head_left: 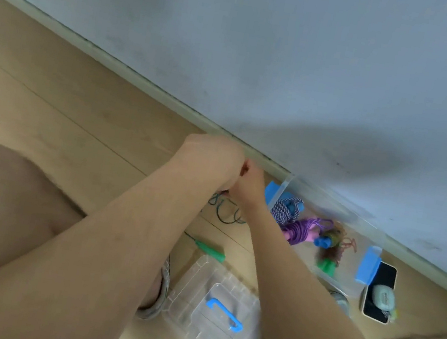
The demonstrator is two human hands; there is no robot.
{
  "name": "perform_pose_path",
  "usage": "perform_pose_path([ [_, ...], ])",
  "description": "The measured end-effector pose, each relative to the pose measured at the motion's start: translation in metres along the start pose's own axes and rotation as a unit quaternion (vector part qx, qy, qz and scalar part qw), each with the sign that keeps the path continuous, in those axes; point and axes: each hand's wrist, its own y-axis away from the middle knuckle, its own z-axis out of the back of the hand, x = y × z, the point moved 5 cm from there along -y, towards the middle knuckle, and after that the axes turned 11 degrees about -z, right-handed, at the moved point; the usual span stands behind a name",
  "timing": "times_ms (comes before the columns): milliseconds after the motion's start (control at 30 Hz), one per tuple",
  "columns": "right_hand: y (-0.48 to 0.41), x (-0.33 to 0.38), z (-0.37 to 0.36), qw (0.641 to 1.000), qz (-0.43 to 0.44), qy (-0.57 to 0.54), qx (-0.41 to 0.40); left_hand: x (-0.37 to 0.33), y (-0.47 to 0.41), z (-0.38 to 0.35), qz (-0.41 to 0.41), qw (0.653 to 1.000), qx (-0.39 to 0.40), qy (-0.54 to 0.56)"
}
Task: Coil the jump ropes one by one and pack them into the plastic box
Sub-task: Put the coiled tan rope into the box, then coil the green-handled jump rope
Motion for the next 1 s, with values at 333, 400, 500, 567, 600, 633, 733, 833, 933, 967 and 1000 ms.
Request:
perform_pose_path([
  [333,0.111,0.104,0.041,0.992,0.120,-0.032,0.036,-0.006,0.052,0.033,0.029,0.995,-0.094,0.025],
  [400,0.139,0.124,0.053,0.987,0.138,-0.069,0.034,-0.010,0.059,0.031,0.022,0.994,-0.086,0.066],
  [500,0.182,0.157,0.071,0.975,0.195,-0.106,0.033,-0.025,0.068,0.034,-0.020,0.979,-0.094,0.179],
  [567,0.210,0.182,0.082,0.962,0.249,-0.107,0.031,-0.039,0.072,0.037,-0.079,0.949,-0.116,0.283],
  [600,0.223,0.194,0.090,0.955,0.282,-0.095,0.013,-0.046,0.075,0.039,-0.106,0.931,-0.132,0.323],
  [633,0.234,0.206,0.100,0.944,0.321,-0.077,-0.016,-0.052,0.077,0.041,-0.120,0.918,-0.142,0.351],
  [733,0.263,0.230,0.137,0.894,0.428,-0.003,-0.137,-0.062,0.080,0.049,-0.128,0.895,-0.165,0.394],
  [833,0.285,0.241,0.179,0.845,0.478,0.031,-0.237,-0.074,0.086,0.060,-0.128,0.895,-0.180,0.388],
  [933,0.293,0.234,0.217,0.806,0.479,0.061,-0.342,-0.082,0.090,0.077,-0.144,0.888,-0.219,0.378],
  [967,0.293,0.228,0.223,0.797,0.465,0.090,-0.375,-0.085,0.090,0.083,-0.159,0.875,-0.234,0.393],
  [1000,0.288,0.221,0.227,0.793,0.437,0.139,-0.400,-0.088,0.091,0.090,-0.176,0.857,-0.252,0.413],
])
